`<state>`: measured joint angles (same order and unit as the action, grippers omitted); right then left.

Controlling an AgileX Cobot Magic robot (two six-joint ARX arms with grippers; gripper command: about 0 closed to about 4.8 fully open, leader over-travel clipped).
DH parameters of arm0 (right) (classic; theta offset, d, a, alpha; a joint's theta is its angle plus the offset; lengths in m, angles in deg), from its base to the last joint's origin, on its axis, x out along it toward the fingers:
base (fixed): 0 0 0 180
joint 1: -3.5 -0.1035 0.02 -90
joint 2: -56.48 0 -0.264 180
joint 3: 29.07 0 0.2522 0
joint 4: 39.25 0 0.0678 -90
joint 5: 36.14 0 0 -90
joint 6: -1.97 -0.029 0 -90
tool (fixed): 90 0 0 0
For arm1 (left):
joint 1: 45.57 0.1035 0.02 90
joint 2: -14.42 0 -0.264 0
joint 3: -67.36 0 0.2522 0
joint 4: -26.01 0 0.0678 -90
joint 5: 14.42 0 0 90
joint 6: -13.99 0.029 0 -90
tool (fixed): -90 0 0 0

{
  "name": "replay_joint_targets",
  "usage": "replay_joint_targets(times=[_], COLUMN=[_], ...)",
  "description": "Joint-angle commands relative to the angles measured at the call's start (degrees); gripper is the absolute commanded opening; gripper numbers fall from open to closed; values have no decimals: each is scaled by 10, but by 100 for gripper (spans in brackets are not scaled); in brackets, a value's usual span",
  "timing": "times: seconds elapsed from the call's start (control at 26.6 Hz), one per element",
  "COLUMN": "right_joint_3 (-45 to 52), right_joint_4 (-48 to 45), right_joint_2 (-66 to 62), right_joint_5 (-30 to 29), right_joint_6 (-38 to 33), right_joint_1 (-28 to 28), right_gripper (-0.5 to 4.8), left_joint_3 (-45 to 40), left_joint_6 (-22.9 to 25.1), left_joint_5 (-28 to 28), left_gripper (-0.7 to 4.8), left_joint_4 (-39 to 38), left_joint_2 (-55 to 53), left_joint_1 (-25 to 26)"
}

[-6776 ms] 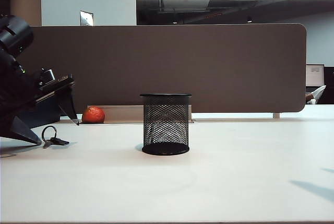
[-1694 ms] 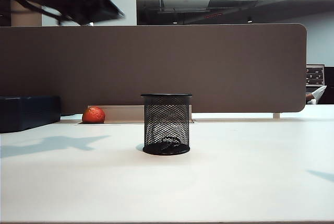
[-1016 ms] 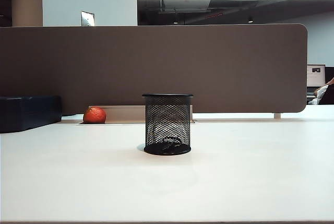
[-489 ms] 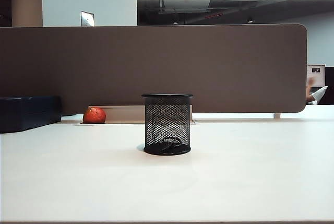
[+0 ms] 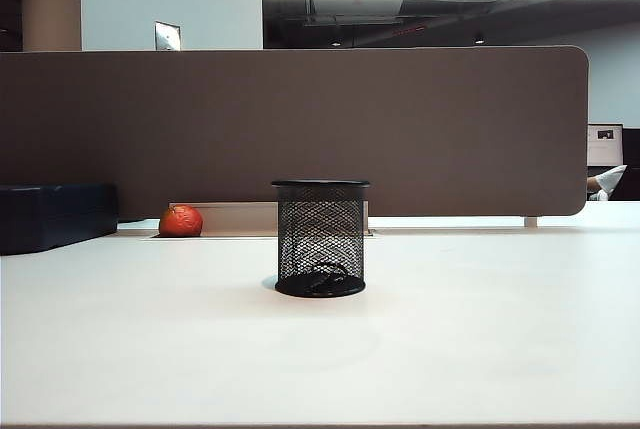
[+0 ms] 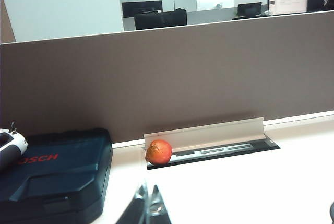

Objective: Pick up a bunch of keys from the table, then put them into the black basket.

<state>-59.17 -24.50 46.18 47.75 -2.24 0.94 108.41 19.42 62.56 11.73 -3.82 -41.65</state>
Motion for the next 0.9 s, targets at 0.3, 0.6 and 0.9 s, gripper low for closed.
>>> replay_joint_targets(times=[0.3, 0.6, 0.9], right_joint_3=[41, 65, 104], right_joint_4=[9, 31, 30], right_joint_2=[67, 79, 102], right_joint_5=[2, 2, 27], right_joint_6=[-3, -3, -3], right_joint_1=[-1, -1, -1], right_gripper=[-6, -6, -6], left_joint_3=[-77, -105, -167], left_joint_6=[-3, -3, -9], left_joint_5=[-3, -12, 19], left_gripper=[-6, -6, -6], left_joint_4=[-108, -121, -38], left_joint_2=[175, 179, 179], left_joint_1=[0, -1, -1])
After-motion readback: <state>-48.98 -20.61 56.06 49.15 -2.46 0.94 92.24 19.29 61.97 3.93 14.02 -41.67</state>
